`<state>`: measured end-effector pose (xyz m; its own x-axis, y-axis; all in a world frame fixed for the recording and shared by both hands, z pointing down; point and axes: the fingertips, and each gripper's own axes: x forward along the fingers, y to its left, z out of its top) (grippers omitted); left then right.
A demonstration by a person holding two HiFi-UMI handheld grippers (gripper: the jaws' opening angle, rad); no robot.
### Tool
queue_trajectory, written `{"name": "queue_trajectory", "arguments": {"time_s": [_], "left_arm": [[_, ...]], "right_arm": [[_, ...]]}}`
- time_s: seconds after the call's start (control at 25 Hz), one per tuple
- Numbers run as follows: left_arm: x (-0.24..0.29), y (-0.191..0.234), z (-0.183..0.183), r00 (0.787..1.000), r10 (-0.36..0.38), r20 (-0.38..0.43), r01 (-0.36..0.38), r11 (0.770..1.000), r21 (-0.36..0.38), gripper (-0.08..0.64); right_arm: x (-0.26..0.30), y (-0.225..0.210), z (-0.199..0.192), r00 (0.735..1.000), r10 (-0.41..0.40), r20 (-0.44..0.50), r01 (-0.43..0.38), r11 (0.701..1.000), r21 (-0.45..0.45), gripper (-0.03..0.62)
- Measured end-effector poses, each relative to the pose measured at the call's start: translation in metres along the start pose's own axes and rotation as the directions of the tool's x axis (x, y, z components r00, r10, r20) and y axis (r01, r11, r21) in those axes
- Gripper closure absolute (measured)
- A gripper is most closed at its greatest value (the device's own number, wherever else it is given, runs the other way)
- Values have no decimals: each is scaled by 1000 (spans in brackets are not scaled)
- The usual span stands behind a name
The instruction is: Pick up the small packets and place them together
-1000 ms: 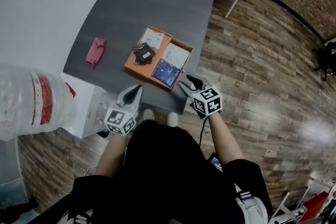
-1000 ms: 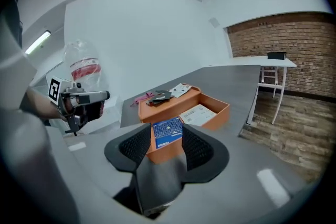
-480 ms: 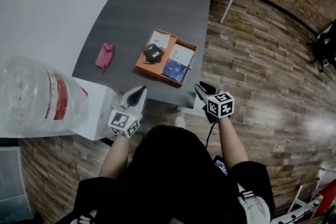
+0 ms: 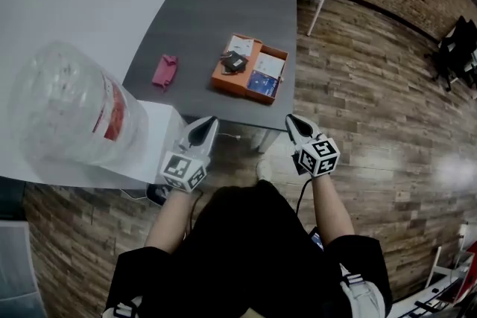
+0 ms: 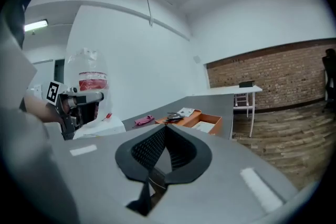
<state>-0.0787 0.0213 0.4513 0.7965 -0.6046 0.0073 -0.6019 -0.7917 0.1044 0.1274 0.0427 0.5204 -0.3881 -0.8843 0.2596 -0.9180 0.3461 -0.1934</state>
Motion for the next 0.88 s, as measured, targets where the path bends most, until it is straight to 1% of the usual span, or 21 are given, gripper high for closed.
{"name": "queue_trajectory", "arguments": {"time_s": [0.2, 0.32, 0.44, 0.64, 0.72, 0.8, 0.88], "left_arm": [[-27, -3, -1, 999, -31, 23, 31, 999, -17, 561], [-39, -1, -2, 999, -28, 29, 28, 999, -25, 561], [-48, 4, -3, 999, 1, 37, 1, 999, -35, 561], [-59, 6, -4, 998, 42, 53, -38, 997, -64, 561], [-59, 6, -6, 996, 75, 54, -70, 995, -76, 561], [-54, 9, -12, 991, 122, 45, -117, 987, -108, 561], [-49, 5, -16, 988, 148, 42, -141, 980, -137, 561]], "right_arm": [[-37, 31, 14, 994, -55, 100, 57, 998, -19, 591], [-54, 40, 16, 987, -89, 135, 91, 996, -12, 591], [-64, 42, 20, 980, -113, 161, 116, 993, -8, 591], [-74, 36, 31, 968, -114, 222, 114, 993, 14, 591], [-75, 30, 35, 963, -123, 240, 115, 992, 44, 591], [-74, 25, 40, 958, -129, 258, 111, 990, 84, 591], [-76, 24, 44, 957, -116, 264, 98, 992, 83, 591]]}}
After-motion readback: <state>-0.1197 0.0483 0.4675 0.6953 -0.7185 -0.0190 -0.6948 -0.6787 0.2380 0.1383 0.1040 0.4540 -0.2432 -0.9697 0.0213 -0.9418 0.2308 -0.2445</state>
